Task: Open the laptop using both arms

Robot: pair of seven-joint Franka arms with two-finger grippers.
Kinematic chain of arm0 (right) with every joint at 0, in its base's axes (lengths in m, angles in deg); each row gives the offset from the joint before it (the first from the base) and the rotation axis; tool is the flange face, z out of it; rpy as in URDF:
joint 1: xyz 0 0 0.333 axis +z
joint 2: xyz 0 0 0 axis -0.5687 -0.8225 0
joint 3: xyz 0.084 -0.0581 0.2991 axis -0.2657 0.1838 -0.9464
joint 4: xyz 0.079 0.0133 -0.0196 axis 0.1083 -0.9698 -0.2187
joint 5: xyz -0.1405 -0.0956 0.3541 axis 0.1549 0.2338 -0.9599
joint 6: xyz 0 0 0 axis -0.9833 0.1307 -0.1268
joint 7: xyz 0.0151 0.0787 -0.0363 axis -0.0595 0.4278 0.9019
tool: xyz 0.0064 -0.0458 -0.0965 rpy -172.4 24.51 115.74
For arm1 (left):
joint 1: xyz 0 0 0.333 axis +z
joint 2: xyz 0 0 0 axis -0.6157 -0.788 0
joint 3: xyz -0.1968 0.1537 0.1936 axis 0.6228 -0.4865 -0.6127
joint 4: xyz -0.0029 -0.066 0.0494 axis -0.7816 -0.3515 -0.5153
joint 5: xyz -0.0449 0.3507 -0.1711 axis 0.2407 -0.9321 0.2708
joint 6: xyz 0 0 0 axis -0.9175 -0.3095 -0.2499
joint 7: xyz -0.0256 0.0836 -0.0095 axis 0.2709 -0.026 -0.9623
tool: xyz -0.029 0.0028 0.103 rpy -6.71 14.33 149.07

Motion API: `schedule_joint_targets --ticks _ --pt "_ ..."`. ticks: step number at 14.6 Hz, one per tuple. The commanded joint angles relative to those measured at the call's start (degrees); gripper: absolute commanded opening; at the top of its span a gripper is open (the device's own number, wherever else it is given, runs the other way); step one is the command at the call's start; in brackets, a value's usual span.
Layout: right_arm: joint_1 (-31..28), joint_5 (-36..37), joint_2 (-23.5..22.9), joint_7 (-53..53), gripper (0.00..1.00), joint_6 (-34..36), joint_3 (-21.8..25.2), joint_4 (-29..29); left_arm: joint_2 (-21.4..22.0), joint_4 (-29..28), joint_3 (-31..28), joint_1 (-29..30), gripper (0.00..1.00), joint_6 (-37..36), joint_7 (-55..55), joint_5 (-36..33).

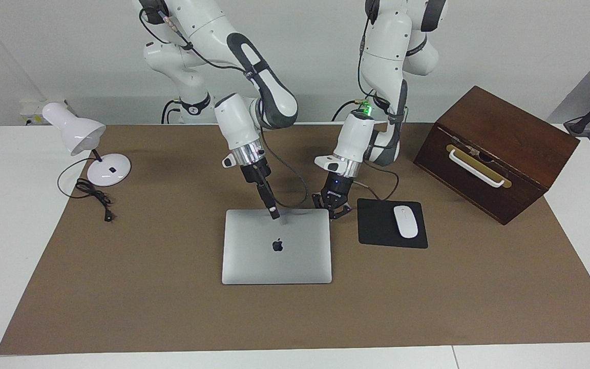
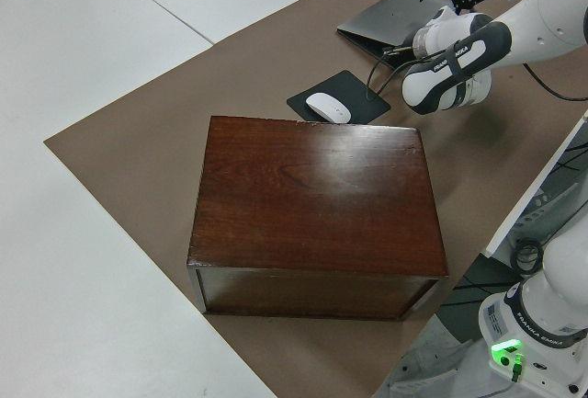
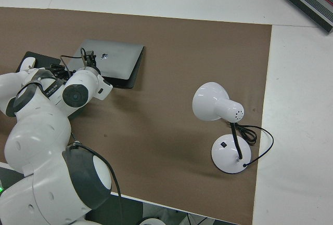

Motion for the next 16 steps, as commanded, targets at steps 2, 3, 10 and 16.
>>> schedule_joint_targets --ticks 2,3,10,16 --pt "-0.5 -1.0 -1.1 3.0 1.00 1.1 0.1 2.3 -2.5 0.5 0.0 -1.0 0.00 0.5 -0.5 0.6" --pt "-0.5 -1.0 -1.2 3.1 1.00 1.2 0.3 2.4 -2.5 0.5 0.0 -1.0 0.00 0.5 -0.5 0.6" --pt "-0.6 -1.0 -3.0 3.1 1.00 2.3 0.9 8.5 -2.5 0.5 0.0 -1.0 0.00 0.5 -0.5 0.6" --pt "-0.6 -1.0 -3.9 2.4 1.00 6.5 1.8 13.7 -2.6 0.5 0.0 -1.0 0.00 0.6 -0.5 0.6"
